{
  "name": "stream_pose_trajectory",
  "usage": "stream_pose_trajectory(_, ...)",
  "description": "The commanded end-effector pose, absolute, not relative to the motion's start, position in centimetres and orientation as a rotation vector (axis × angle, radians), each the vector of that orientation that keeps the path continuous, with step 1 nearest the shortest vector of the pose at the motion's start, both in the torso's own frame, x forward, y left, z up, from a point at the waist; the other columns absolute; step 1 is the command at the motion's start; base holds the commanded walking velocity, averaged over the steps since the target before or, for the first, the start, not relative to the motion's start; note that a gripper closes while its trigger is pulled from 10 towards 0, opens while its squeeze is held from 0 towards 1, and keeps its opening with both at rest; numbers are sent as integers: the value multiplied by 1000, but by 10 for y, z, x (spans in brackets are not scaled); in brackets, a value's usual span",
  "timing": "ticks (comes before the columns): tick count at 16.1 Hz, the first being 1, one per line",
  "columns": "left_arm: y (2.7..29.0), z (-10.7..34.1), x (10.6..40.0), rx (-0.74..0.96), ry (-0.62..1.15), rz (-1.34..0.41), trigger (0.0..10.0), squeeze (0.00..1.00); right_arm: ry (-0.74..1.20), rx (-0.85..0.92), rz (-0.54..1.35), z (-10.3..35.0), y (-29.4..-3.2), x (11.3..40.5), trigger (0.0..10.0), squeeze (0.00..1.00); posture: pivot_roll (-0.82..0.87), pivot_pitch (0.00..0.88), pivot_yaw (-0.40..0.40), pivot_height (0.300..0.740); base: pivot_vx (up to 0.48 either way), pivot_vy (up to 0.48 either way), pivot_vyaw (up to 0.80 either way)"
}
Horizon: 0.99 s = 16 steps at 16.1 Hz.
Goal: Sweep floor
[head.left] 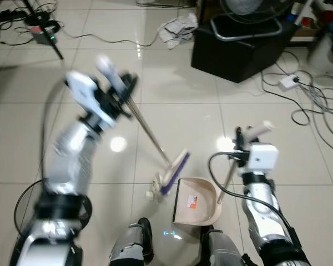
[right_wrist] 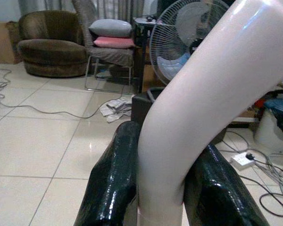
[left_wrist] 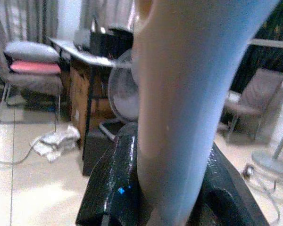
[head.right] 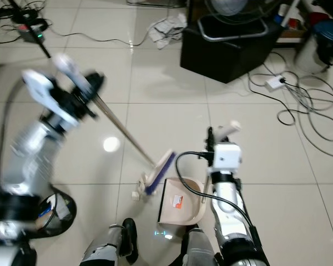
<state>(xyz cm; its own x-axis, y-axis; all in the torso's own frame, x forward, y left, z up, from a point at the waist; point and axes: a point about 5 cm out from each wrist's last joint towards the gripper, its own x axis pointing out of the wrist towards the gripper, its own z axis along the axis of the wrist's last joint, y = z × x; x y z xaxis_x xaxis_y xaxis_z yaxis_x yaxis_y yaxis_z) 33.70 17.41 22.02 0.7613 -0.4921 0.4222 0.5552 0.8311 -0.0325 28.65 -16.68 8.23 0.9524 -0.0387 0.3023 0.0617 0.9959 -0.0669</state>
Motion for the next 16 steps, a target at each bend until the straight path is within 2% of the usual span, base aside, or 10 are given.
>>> stream_pose_trajectory(1,174,234,336,-201,-461,-613,10000,0,-319,-62,-66,84,-171,283,10000,0,47,202,60,740,0,0,0)
stream_pose_trajectory(2,181,237,340,-181,-465,-601,10000,0,-314,-53,-70,83,-174,282,10000,0,50,187,64,740,0,0,0)
stream_pose_trajectory(3,187,224,345,-59,-427,-537,10000,0,-315,-41,-79,83,-175,281,10000,0,50,176,69,740,0,0,0)
stream_pose_trajectory(4,188,221,347,-38,-417,-524,10000,0,-314,-39,-79,83,-174,282,10000,0,49,175,70,740,0,0,0)
stream_pose_trajectory(7,199,187,352,169,-310,-307,10000,0,-338,-68,-61,89,-171,283,10000,0,41,182,76,740,0,0,0)
stream_pose_trajectory(16,152,116,346,7,-219,-161,10000,0,-341,-157,43,98,-144,299,10000,0,-56,270,41,740,0,0,0)
